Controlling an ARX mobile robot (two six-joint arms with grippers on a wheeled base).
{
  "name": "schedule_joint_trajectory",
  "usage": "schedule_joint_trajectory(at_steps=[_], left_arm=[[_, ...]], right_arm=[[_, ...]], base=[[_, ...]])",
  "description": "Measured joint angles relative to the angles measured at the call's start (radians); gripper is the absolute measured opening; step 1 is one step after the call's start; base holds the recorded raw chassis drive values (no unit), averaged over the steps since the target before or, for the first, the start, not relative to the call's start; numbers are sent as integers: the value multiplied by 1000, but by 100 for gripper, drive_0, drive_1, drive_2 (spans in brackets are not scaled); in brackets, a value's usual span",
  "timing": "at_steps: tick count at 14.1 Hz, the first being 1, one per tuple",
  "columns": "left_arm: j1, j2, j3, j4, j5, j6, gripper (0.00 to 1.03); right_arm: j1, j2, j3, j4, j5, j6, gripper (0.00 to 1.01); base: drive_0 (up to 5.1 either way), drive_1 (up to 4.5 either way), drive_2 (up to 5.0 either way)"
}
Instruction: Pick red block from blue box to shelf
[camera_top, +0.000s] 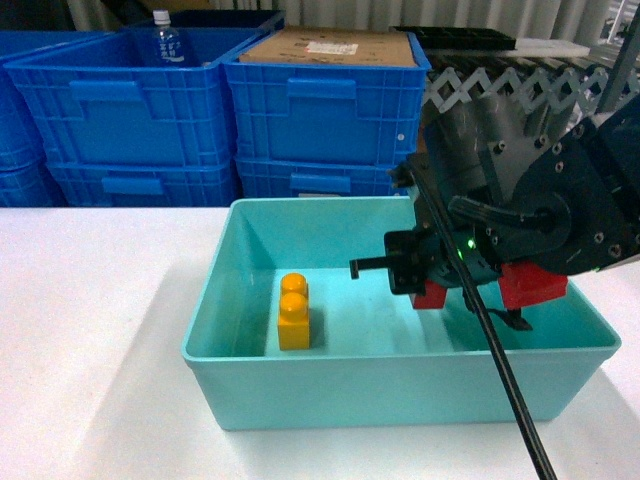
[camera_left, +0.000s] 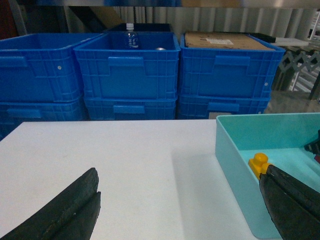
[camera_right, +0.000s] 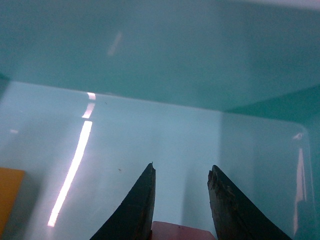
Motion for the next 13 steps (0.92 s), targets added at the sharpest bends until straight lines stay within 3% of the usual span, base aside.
schedule_joint_trajectory(at_steps=[4,9,11,13], left_arm=[[0,0,0,0,0,0,98],[0,0,0,0,0,0,98],[0,0,0,0,0,0,98],[0,0,0,0,0,0,98]], right_arm=[[12,-93,-81,12,-15,-34,28],[37,-373,-195,-5,-70,-135,28],[12,-441,-236,-3,-98,-161,27],[-53,-512,-275,55,-119,-165,27]], base=[[0,0,0],[0,0,0],[0,0,0],[0,0,0]])
